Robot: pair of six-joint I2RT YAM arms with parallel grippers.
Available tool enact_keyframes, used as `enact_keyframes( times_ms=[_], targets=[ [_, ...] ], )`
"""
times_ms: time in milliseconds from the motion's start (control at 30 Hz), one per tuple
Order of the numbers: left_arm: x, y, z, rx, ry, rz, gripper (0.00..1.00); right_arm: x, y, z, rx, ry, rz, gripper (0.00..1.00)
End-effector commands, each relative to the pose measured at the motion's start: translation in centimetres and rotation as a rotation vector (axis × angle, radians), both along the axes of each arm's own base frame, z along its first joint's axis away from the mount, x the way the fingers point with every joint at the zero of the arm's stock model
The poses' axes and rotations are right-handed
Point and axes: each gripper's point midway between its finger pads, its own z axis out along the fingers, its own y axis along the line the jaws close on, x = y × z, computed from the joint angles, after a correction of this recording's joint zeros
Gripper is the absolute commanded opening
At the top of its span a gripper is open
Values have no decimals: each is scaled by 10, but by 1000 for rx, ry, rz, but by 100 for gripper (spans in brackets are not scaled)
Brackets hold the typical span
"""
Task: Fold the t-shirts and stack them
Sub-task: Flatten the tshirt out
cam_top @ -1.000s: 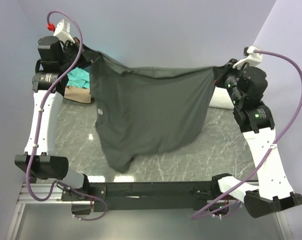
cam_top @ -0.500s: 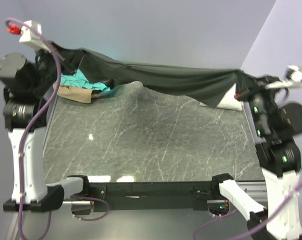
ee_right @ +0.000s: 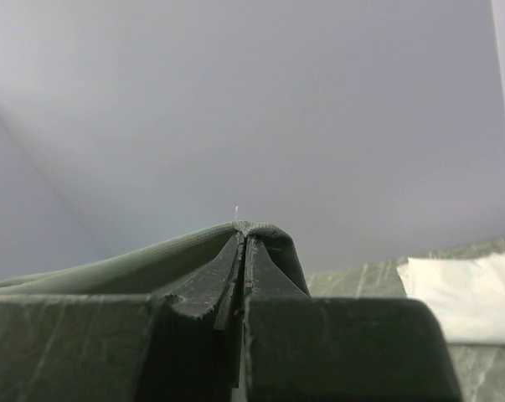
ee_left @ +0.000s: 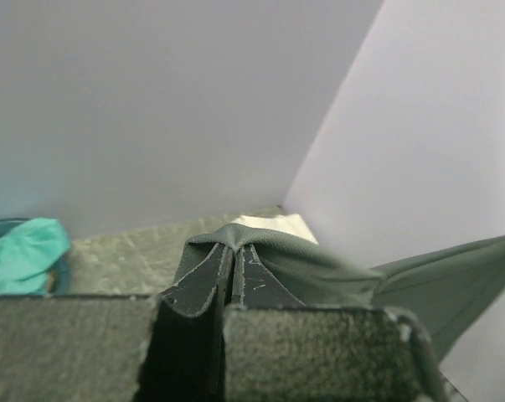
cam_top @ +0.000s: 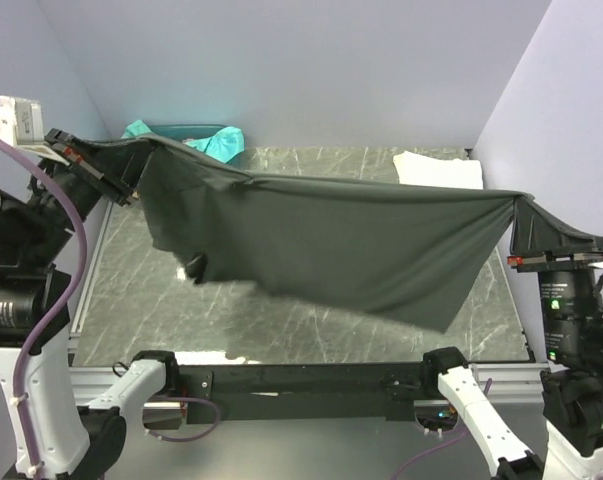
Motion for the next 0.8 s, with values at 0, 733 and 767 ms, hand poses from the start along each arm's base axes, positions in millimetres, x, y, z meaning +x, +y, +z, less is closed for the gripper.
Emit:
enact_keyframes(
  times_ms=[0, 733, 767],
  targets=[
    [18, -22, 4, -15, 17, -147, 0, 10, -9, -17, 29, 43, -58, 0],
    [344, -97, -274, 128, 629, -146, 92, 334, -46, -302, -147, 799, -298, 46],
    [336, -99, -278, 134, 642, -143, 94, 338, -42, -307, -164, 816, -269, 56]
  ],
)
